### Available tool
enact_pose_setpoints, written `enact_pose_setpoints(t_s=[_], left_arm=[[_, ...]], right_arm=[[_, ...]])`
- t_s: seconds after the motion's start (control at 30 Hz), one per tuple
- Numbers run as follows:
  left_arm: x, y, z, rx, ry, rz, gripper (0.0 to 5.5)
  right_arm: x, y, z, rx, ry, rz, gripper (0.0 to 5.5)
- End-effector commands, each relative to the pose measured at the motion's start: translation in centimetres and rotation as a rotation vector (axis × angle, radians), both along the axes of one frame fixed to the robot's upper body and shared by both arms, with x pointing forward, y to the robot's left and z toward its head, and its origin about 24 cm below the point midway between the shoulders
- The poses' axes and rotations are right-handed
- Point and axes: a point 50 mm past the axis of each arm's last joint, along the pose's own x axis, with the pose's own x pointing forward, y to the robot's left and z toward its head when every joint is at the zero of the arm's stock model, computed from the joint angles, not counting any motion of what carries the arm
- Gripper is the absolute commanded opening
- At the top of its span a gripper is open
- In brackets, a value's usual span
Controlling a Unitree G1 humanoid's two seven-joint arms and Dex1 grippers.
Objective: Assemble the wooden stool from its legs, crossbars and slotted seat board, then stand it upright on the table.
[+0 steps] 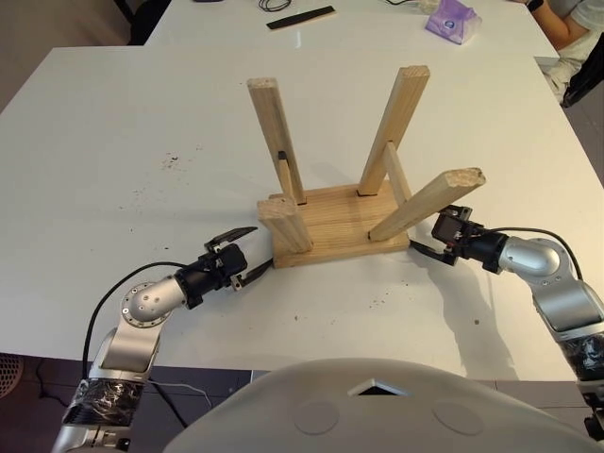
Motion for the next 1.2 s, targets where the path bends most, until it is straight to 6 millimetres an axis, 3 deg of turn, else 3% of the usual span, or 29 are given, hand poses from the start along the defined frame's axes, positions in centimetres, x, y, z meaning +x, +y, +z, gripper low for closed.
enact_pose_setpoints(t_s=[0.03, 0.2, 0.33, 0.5, 0.7, 0.97, 1.07, 1.2], left_arm=[[-1.0, -2.8, 0.5, -0.131, 0.057, -0.085, 3.66], [-0.6, -1.8, 4.9, -0.298, 0.054, -0.008, 3.66], [-1.3, -2.0, 7.1, -0.373, 0.100, -0.012, 3.66], [-2.9, -2.0, 7.9, -0.393, 0.217, -0.051, 3.66], [-2.9, -1.3, 9.9, -0.425, 0.262, -0.054, 3.66], [-2.3, -0.9, 13.6, -0.489, 0.284, -0.126, 3.66], [-2.0, -0.2, 13.1, -0.445, 0.303, -0.109, 3.66], [-1.1, 1.7, 11.1, -0.380, 0.333, -0.034, 3.66]], right_arm=[[-2.8, 3.1, 0.1, 0.131, 0.163, 0.149, 3.90], [-4.6, 3.9, 4.0, 0.265, 0.214, 0.207, 3.90], [-5.4, 3.5, 6.1, 0.297, 0.246, 0.227, 3.90], [-5.6, 3.3, 9.1, 0.369, 0.236, 0.258, 3.90], [-5.5, 3.0, 12.7, 0.457, 0.226, 0.311, 3.90], [-5.1, 2.5, 14.0, 0.496, 0.226, 0.289, 3.90], [-4.8, 2.1, 13.6, 0.502, 0.225, 0.247, 3.90], [-4.4, -0.5, 12.1, 0.505, 0.320, 0.164, 3.90]])
